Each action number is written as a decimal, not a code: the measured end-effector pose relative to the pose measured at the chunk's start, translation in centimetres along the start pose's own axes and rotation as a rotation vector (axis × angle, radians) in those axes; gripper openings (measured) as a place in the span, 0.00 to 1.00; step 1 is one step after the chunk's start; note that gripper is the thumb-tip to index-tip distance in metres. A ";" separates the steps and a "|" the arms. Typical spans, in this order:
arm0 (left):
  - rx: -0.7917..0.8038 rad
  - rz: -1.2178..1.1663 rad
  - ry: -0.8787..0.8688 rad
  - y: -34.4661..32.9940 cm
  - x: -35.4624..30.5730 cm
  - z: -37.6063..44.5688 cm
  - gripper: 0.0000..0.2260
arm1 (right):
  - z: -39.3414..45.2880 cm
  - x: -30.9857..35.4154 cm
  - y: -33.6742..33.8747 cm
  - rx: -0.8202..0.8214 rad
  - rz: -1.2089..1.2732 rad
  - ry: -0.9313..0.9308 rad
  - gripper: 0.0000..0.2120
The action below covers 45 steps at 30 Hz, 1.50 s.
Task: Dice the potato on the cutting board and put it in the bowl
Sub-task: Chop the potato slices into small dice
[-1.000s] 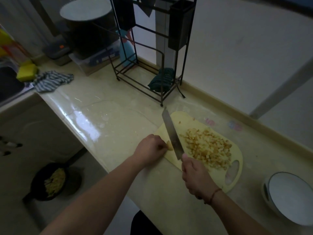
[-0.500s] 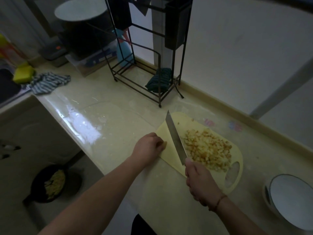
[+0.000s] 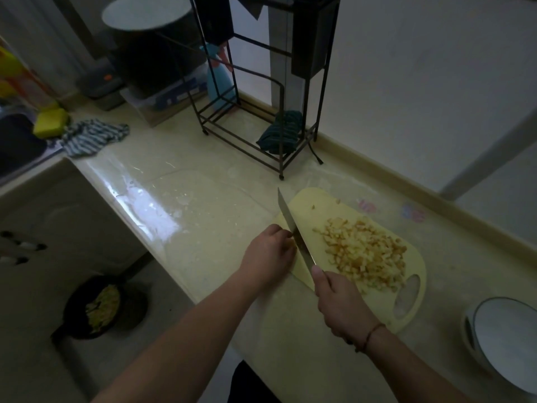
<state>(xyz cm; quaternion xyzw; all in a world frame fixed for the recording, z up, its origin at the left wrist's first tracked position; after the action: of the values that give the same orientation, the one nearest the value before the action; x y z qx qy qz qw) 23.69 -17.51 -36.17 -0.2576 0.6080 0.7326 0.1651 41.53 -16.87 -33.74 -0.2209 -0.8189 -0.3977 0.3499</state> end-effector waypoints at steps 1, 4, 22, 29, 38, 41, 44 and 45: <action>-0.001 -0.003 -0.021 0.1 -0.1 -0.2 0.11 | -0.1 0.0 -0.1 0.002 -0.002 -0.002 0.24; 0.017 0.010 -0.059 0.0 -0.1 -0.3 0.11 | -0.4 0.3 -0.4 0.005 -0.002 -0.012 0.24; -0.001 -0.066 -0.105 0.0 0.3 0.1 0.09 | 1.4 1.6 -1.2 -0.018 -0.218 0.053 0.22; -0.049 -0.034 -0.129 0.1 0.2 -0.1 0.08 | 1.4 0.4 0.2 -0.019 0.020 -0.042 0.25; -0.073 0.017 -0.073 0.1 0.5 -0.9 0.04 | -0.7 0.6 -0.3 0.004 -0.031 0.056 0.23; -0.071 0.022 -0.080 0.0 0.4 -0.8 0.05 | -1.1 0.6 -0.4 -0.020 -0.085 0.090 0.23; -0.057 0.023 -0.075 0.1 0.4 -0.7 0.06 | -1.8 0.2 -0.5 -0.020 -0.094 0.069 0.22; -0.049 0.020 -0.073 0.0 0.5 -0.7 0.07 | -2.1 0.0 -0.5 -0.017 -0.095 0.059 0.22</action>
<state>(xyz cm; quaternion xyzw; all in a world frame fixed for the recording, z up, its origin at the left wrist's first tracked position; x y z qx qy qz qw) 23.42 -18.26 -36.51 -0.2286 0.5861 0.7577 0.1736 42.07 -18.81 -33.08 -0.1727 -0.8144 -0.4271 0.3528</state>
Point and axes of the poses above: each hand's wrist, its own z-axis towards the middle knuckle, its own y-axis out of the back of the hand, x = y × z, the point moved 3 cm from there along z, towards the middle knuckle, and after that the axes turned 6 degrees about -y, right-handed, at the moved point
